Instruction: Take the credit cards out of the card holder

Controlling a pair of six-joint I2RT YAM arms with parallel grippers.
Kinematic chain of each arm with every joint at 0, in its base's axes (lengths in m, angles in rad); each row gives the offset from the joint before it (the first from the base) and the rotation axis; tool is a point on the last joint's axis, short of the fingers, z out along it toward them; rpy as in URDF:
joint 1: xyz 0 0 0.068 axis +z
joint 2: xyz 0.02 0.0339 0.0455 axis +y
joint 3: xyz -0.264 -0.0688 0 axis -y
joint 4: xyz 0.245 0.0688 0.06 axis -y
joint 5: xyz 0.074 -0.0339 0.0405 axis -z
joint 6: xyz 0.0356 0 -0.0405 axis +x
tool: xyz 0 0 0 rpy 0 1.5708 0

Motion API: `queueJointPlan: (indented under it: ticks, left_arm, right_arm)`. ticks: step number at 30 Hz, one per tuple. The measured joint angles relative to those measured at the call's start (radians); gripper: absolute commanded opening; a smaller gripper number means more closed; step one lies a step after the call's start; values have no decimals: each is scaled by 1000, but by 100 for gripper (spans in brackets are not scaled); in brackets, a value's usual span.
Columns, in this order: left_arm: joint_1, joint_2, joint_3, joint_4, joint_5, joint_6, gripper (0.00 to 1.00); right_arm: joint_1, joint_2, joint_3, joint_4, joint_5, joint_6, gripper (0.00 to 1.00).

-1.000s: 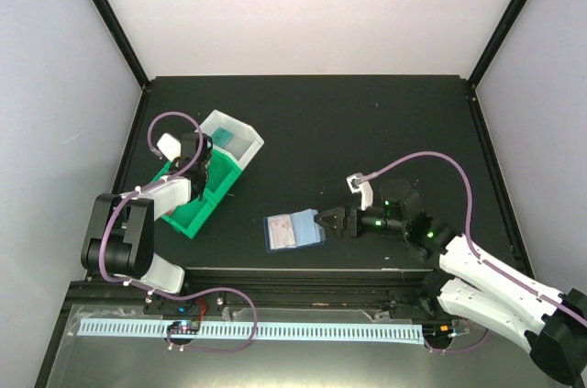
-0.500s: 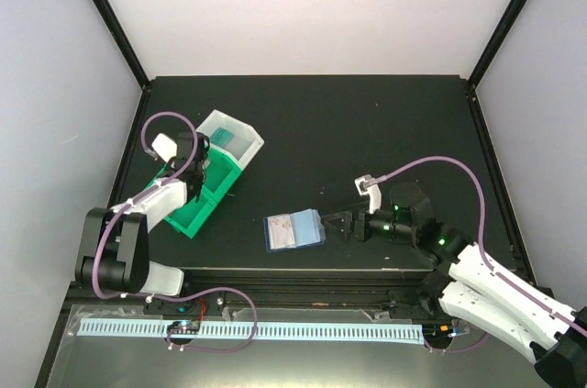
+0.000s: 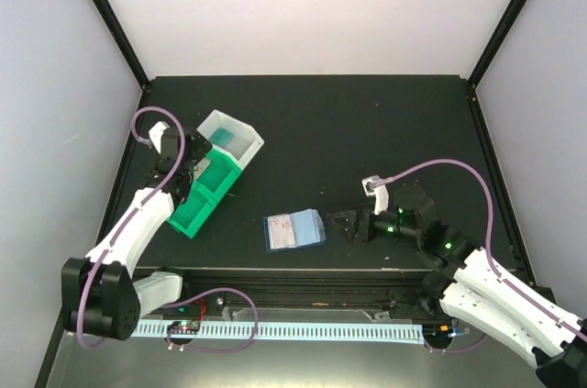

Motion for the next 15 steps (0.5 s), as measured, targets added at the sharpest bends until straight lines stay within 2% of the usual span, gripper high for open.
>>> queueJointPlan:
  ticks: [6,9,15]
  left_arm:
    - [0,-123,2,-133,216,127,97]
    - [0,-188,-5,-177,394,196,95]
    - [0,-303,-97,-193,713,261,84]
  right_arm:
    - [0,37,18,-38,31,-8,100]
    - [0,43,17,-26,26,-6,99]
    - [0,117,14,54,-16,19,88]
